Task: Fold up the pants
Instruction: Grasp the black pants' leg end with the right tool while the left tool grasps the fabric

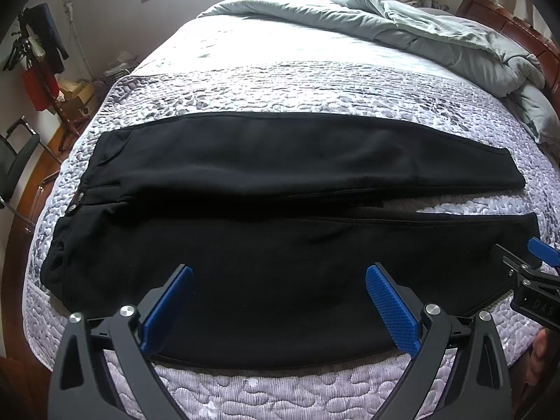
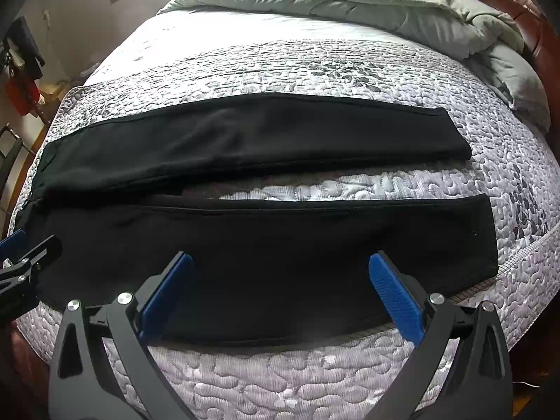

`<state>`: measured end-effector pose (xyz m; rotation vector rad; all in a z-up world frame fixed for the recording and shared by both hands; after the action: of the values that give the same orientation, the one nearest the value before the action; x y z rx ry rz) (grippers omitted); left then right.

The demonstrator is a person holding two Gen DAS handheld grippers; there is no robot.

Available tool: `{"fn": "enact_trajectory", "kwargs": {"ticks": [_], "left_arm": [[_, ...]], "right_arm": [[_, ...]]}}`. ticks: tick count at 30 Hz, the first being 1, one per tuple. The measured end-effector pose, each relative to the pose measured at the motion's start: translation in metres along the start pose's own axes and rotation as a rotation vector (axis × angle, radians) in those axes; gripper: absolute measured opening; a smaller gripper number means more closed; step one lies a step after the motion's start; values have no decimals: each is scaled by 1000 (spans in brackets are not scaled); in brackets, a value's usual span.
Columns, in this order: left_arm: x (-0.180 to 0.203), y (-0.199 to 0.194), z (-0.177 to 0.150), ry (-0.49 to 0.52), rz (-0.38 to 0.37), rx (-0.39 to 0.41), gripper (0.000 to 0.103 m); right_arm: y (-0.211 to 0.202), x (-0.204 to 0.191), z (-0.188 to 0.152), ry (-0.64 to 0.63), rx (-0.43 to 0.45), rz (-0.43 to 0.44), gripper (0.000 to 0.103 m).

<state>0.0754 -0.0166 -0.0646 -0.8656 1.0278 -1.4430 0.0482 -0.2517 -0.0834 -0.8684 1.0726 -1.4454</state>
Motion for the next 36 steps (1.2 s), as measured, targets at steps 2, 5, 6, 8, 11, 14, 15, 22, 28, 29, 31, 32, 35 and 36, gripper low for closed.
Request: {"fn": "enact_trajectory", "kwargs": {"ticks": [2, 5, 6, 8, 11, 14, 15, 22, 28, 29, 31, 32, 35, 36], "left_arm": [[0, 3, 0, 1, 2, -6, 99], [1, 14, 1, 10, -6, -46, 99], [3, 19, 3, 21, -12, -66, 99], [11, 31, 13, 65, -56, -96, 99], [27, 42, 35, 118, -109, -120, 99], [42, 51, 71, 137, -96, -90, 99], [51, 54, 86, 153, -92, -84, 99], [106, 75, 151, 209, -253, -133, 99], [134, 88, 172, 288, -269, -123, 99], [137, 91, 176, 302, -262, -126, 99], [144, 98, 185, 326, -250, -129, 99], [148, 102, 189, 334, -250, -131, 99], [155, 107, 198, 348, -272, -140, 99], [159, 110, 203, 360, -287, -140, 99]], "right_arm": [[1, 1, 1, 0, 4, 7, 100], [7, 8, 6, -3, -11, 40, 100], [9, 13, 10, -3, -19, 52, 100], [15, 34, 26, 5, -40, 78, 100], [26, 88, 65, 55, -59, 37, 100], [41, 155, 114, 111, -69, -37, 100], [48, 171, 126, 127, -82, -43, 100], [127, 273, 184, 221, -258, -3, 100], [154, 272, 189, 194, -262, 128, 94], [153, 266, 188, 160, -257, 130, 69], [149, 260, 187, 111, -248, 95, 47], [146, 259, 185, 87, -234, 75, 30], [134, 267, 181, 88, -201, 140, 9], [127, 269, 179, 100, -189, 172, 8]]}}
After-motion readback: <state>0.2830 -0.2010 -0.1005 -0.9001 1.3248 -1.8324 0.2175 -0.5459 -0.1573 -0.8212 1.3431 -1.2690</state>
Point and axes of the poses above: each gripper's, at about its wrist camera, not at the fingertips, and y roughly the way its jaws point, x to its right, z to its top, the point moved 5 cm from there along y, roughly the way its jaws point, and after that the axes turned 8 degrees about -x, right-handed, at the moved point
